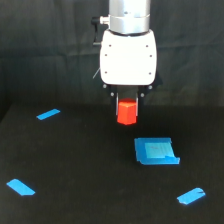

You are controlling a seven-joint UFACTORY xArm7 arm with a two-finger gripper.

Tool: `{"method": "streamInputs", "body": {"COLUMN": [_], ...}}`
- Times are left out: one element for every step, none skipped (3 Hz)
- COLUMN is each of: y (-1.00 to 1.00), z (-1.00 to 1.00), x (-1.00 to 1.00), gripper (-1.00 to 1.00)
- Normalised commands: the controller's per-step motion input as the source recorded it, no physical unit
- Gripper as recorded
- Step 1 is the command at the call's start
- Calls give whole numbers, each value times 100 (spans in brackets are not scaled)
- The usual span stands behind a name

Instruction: Pick up the red object from the table

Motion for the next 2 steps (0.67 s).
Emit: {"method": "streamInputs", "body": {"y": [7,10], "z": [2,9], "x": [0,15], "gripper": [-100,-95]}}
